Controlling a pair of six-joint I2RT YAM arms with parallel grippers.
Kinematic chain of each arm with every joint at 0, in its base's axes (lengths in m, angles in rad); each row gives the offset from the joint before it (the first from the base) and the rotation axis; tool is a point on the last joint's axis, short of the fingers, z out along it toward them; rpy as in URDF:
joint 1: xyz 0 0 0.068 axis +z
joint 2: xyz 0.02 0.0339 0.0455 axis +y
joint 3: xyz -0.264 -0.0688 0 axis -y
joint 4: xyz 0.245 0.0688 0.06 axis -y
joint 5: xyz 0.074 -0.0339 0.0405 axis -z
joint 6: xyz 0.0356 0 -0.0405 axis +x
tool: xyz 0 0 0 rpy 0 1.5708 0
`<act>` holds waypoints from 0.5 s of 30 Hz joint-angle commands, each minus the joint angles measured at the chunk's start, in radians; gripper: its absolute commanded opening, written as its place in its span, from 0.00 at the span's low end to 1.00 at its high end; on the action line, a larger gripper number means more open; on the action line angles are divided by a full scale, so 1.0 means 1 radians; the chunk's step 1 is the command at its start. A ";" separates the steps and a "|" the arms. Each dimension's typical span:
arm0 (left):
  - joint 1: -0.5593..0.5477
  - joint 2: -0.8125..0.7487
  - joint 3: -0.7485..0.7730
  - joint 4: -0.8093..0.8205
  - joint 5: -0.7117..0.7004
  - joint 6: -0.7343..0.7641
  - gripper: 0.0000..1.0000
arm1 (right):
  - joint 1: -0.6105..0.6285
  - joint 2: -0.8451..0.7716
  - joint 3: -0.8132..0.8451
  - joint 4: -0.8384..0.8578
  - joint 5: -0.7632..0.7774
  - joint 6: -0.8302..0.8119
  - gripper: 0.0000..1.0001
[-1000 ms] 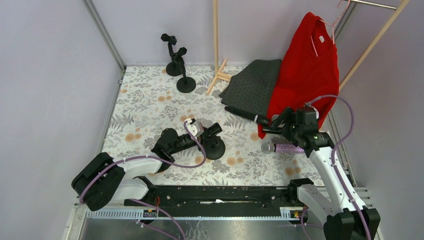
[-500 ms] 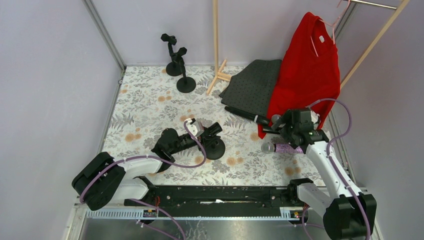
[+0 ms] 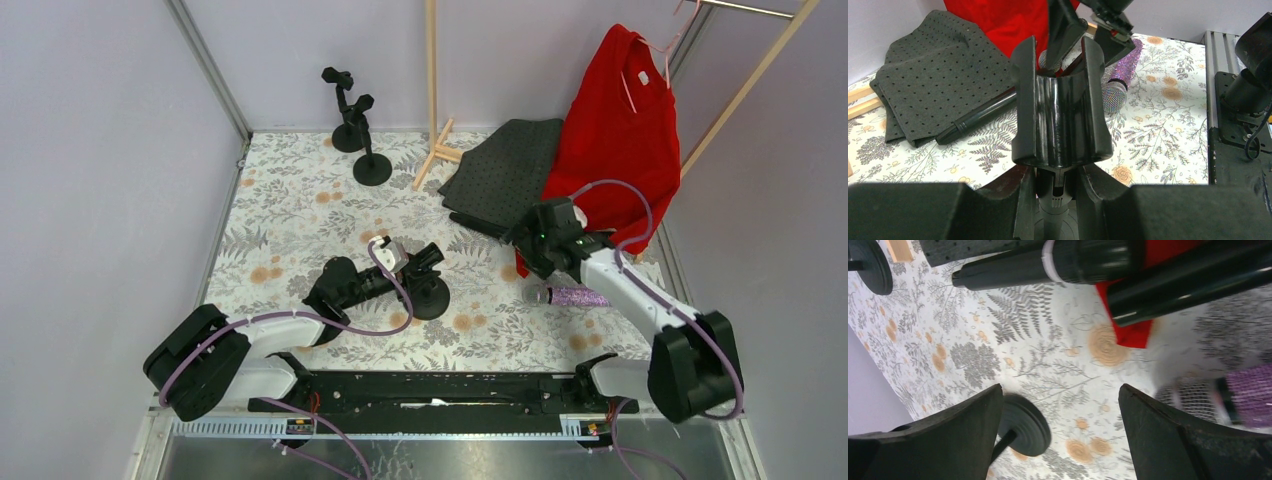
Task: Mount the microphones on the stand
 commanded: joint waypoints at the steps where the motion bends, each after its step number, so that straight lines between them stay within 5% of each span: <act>1: -0.009 -0.021 -0.007 -0.018 -0.016 0.034 0.02 | 0.053 0.106 0.132 0.056 0.098 0.162 0.92; 15: -0.009 -0.023 -0.009 -0.031 -0.029 0.058 0.00 | 0.058 0.372 0.326 -0.066 0.268 0.400 0.95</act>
